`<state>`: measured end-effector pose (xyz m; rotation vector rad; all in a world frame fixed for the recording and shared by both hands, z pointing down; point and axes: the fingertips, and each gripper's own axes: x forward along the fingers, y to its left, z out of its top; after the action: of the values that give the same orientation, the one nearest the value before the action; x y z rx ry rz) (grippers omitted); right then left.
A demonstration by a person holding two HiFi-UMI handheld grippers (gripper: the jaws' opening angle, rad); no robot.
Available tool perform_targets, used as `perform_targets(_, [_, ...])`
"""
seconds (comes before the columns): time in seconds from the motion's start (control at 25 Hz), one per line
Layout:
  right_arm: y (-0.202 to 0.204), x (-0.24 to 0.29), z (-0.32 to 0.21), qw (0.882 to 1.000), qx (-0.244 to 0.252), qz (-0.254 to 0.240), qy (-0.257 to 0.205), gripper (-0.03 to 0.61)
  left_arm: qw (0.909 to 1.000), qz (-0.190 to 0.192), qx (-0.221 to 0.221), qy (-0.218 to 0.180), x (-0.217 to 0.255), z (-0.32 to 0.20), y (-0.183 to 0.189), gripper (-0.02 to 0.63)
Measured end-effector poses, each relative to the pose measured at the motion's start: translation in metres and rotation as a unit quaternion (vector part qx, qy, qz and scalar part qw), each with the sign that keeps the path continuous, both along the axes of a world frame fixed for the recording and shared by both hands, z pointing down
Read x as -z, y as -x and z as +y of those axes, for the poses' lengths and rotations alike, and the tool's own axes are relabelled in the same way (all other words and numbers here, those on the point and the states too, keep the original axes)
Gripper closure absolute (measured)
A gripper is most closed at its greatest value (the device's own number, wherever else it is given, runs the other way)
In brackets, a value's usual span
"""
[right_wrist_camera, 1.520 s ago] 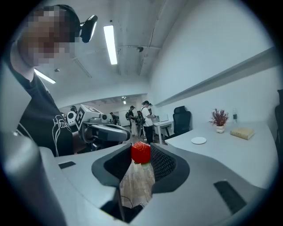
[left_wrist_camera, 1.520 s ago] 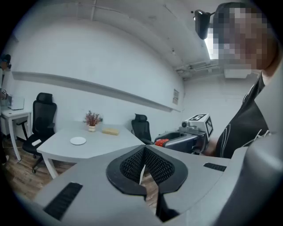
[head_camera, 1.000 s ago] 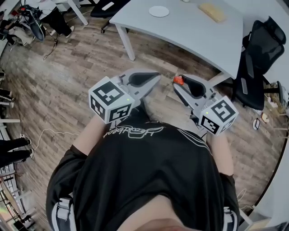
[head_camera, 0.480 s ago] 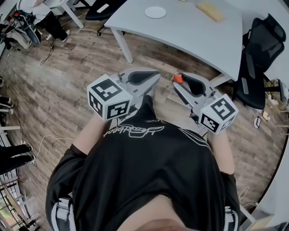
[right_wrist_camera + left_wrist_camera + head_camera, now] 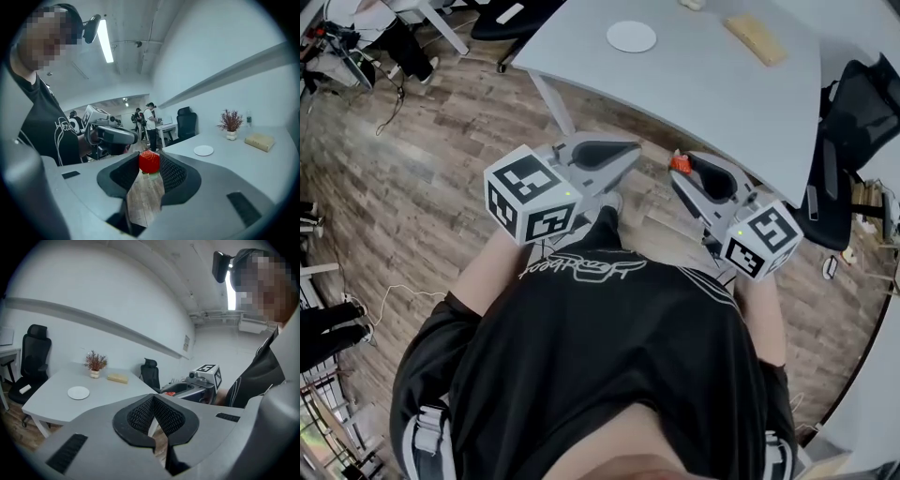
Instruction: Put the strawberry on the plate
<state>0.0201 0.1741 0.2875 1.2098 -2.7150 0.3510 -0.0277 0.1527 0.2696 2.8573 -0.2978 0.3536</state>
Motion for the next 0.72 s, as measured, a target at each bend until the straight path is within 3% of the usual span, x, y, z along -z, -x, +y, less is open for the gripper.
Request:
perform_targets(0.4, [-0.017, -0.002, -0.183, 0.999, -0.014, -0.012, 0.044, 0.449, 0.9992, -0.011, 0.004, 0.039, -0.013, -0.183, -0.012, 0.607])
perform_targets(0.72, [-0.022, -0.012, -0.280, 0.998, -0.028, 0.009, 0.048, 0.449, 0.9992, -0.018, -0.002, 0.037, -0.030, -0.281, -0.012, 0.607])
